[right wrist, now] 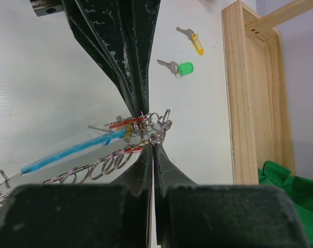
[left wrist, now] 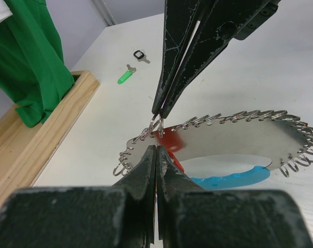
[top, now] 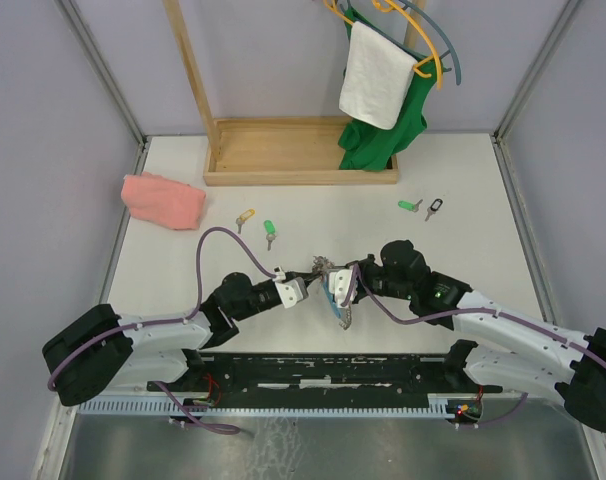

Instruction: Put the keys on the keyring

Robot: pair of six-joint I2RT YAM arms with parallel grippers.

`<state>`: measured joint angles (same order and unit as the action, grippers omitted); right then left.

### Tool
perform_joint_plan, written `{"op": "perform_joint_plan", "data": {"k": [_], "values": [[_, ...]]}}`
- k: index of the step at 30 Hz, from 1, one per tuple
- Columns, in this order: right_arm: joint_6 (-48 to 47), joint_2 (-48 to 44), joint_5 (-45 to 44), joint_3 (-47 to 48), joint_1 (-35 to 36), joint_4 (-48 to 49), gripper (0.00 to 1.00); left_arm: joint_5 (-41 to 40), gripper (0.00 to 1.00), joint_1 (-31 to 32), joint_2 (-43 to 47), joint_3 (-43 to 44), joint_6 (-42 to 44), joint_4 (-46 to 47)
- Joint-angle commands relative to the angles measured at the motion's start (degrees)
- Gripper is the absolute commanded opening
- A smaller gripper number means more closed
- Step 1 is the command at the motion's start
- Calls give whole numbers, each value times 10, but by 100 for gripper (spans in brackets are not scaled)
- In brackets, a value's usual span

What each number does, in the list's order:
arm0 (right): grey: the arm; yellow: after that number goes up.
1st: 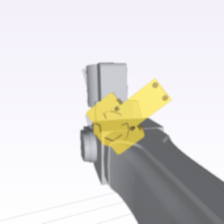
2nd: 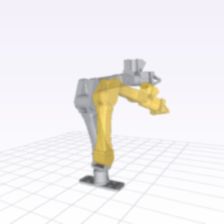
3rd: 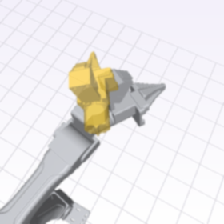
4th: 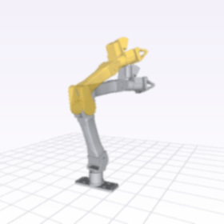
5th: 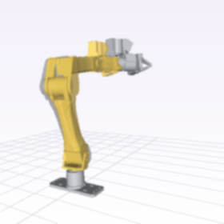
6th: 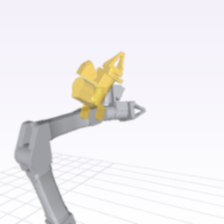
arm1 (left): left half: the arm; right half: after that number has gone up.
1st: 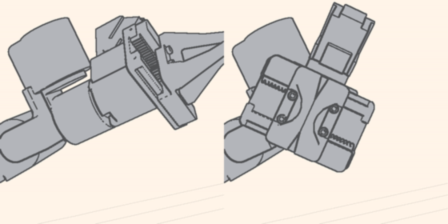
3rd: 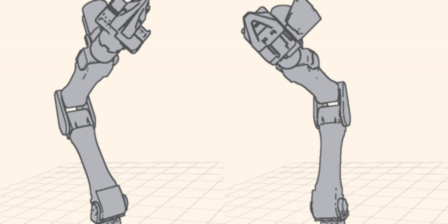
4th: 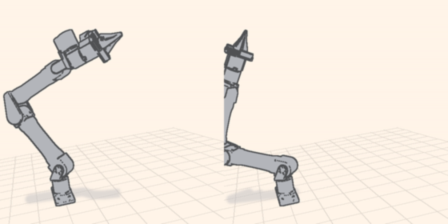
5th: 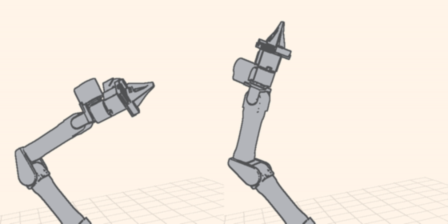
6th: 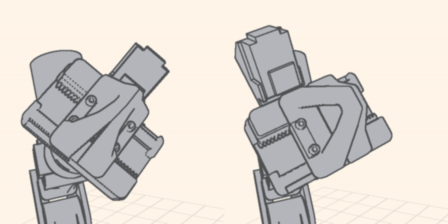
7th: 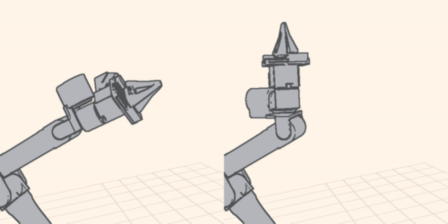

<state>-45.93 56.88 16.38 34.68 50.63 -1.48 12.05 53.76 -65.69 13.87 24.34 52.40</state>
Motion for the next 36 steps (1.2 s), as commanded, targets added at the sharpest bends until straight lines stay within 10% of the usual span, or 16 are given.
{"op": "perform_joint_plan", "data": {"k": [1,36], "values": [[-4,-17,-3,6,3,35,1,-5,3,2,10,1,1,26],[4,-14,-4,6,3,45,1,28,3,2,-4,15,-5,27]]}}
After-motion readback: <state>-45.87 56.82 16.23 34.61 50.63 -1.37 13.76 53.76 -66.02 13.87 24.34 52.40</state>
